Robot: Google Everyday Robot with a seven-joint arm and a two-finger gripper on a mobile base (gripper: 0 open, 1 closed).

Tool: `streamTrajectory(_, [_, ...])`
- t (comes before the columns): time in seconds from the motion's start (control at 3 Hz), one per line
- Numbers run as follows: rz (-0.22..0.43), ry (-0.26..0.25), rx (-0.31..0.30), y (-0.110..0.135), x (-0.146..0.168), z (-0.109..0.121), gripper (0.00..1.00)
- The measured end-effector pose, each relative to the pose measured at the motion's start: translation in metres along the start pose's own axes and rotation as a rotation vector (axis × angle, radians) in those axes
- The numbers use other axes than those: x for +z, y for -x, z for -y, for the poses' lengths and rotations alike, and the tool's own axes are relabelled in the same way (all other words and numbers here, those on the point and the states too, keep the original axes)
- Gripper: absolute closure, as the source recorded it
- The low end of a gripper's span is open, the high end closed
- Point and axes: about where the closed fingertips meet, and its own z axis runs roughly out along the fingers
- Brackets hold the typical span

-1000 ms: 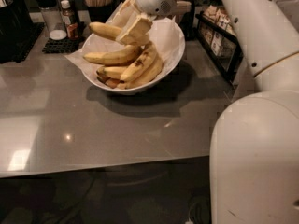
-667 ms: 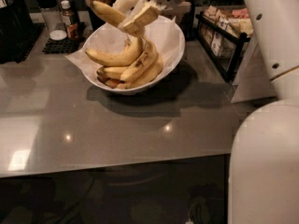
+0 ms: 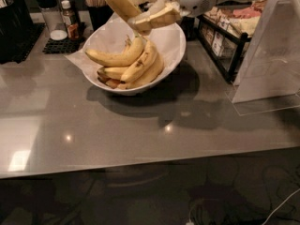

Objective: Pick banana from white bowl

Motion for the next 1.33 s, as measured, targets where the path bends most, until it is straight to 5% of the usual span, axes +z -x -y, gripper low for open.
streamTrajectory(0.33, [0.095, -0.105, 0.004, 0.006, -0.004, -0.026, 1.00])
streamTrajectory(0.67, [0.137, -0.127, 0.071, -0.012, -0.001, -0.061, 1.00])
streamTrajectory(1.33, [0.154, -0.138, 0.112, -0.027, 0.000, -0.081, 1.00])
